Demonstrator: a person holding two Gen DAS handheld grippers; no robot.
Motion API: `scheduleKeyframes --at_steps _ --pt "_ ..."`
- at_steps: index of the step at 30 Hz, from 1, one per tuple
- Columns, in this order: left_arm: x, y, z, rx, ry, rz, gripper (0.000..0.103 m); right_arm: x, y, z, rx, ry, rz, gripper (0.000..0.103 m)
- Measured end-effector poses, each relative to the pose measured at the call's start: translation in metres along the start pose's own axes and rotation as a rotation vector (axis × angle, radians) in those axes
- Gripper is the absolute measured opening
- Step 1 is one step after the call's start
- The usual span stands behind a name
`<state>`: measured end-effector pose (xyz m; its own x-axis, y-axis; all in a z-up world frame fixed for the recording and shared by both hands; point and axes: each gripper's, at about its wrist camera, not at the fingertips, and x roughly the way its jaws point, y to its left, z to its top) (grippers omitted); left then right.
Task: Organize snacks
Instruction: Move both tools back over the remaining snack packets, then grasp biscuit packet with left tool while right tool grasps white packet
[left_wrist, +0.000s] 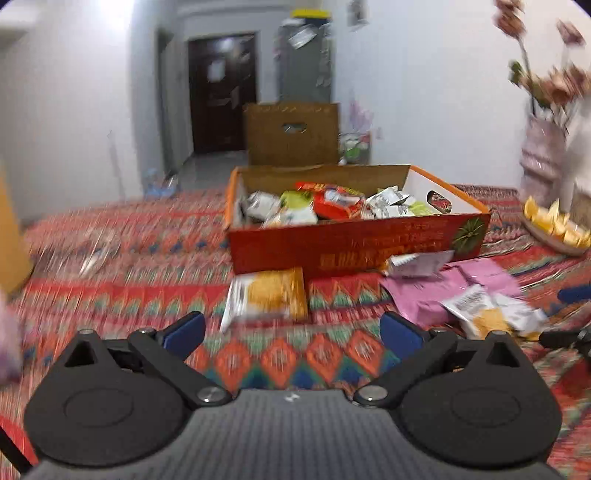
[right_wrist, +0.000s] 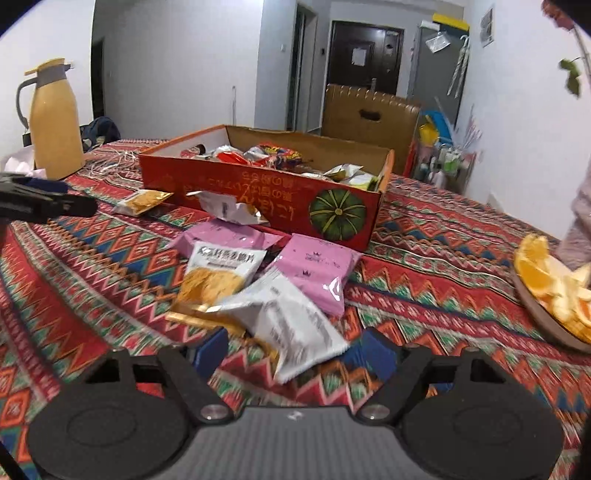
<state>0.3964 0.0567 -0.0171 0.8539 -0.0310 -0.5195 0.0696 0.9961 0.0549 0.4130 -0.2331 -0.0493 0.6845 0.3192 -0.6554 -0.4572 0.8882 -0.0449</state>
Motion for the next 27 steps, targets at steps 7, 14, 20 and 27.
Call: scheduleKeyframes --at_steps 7,14,20,27 --pt "0.074 0.022 0.006 -0.069 0.063 0.018 0.102 0.037 -0.014 0.006 0.055 0.002 0.047 0.075" --pt "0.09 0.029 0.004 -0.12 0.1 0.022 0.072 0.039 -0.013 0.003 0.08 -0.023 0.056 0.048" --pt "0.077 0.023 0.001 -0.09 0.102 0.047 0.044 0.029 -0.008 -0.001 0.074 -0.014 0.047 0.046" --pt "0.017 0.008 -0.014 -0.101 0.114 -0.035 0.041 -0.019 0.004 -0.021 0.136 -0.05 0.039 0.046"
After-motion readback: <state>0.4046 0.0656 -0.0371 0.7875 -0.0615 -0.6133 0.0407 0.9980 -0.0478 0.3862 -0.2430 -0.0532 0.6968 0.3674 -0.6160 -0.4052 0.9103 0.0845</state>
